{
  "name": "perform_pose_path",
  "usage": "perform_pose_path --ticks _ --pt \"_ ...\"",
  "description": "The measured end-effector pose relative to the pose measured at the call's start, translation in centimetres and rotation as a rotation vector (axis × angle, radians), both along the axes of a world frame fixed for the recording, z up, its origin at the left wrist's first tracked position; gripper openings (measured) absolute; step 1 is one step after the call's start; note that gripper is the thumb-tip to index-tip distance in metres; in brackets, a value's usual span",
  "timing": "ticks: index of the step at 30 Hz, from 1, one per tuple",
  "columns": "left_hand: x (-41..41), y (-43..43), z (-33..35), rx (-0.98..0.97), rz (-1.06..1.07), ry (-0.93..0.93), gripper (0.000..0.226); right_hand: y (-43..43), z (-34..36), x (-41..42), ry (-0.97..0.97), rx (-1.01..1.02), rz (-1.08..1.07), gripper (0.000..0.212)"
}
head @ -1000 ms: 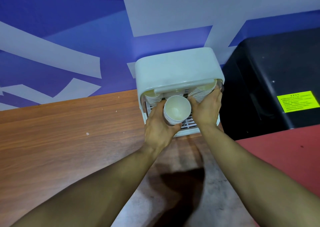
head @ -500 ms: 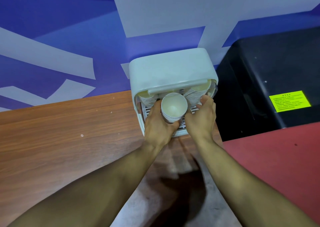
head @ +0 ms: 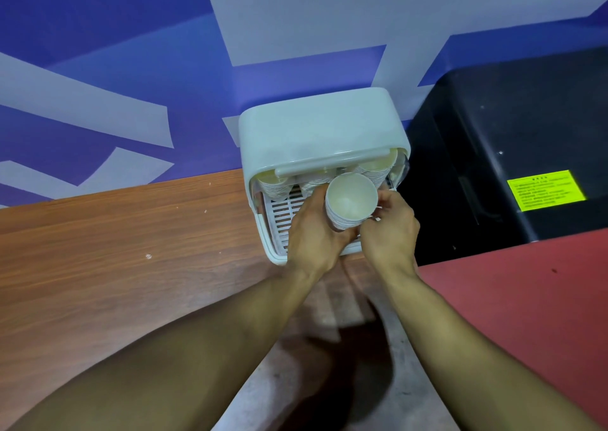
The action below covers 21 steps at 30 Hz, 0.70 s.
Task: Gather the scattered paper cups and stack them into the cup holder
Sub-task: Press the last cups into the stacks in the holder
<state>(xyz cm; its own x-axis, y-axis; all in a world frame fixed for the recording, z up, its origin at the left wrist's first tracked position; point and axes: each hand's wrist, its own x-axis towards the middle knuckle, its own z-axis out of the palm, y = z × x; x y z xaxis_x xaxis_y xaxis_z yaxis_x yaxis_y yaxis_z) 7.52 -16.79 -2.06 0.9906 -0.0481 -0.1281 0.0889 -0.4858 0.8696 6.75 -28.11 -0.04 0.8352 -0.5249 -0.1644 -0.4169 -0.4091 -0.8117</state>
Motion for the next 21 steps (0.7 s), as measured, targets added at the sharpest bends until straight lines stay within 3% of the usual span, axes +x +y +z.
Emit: perform_pose_path --ticks 21 --pt "0.3 -3.6 0.5 -0.02 -0.141 0.022 0.069 -4.6 -0.3 -0.2 -0.005 -0.024 -0.09 0.042"
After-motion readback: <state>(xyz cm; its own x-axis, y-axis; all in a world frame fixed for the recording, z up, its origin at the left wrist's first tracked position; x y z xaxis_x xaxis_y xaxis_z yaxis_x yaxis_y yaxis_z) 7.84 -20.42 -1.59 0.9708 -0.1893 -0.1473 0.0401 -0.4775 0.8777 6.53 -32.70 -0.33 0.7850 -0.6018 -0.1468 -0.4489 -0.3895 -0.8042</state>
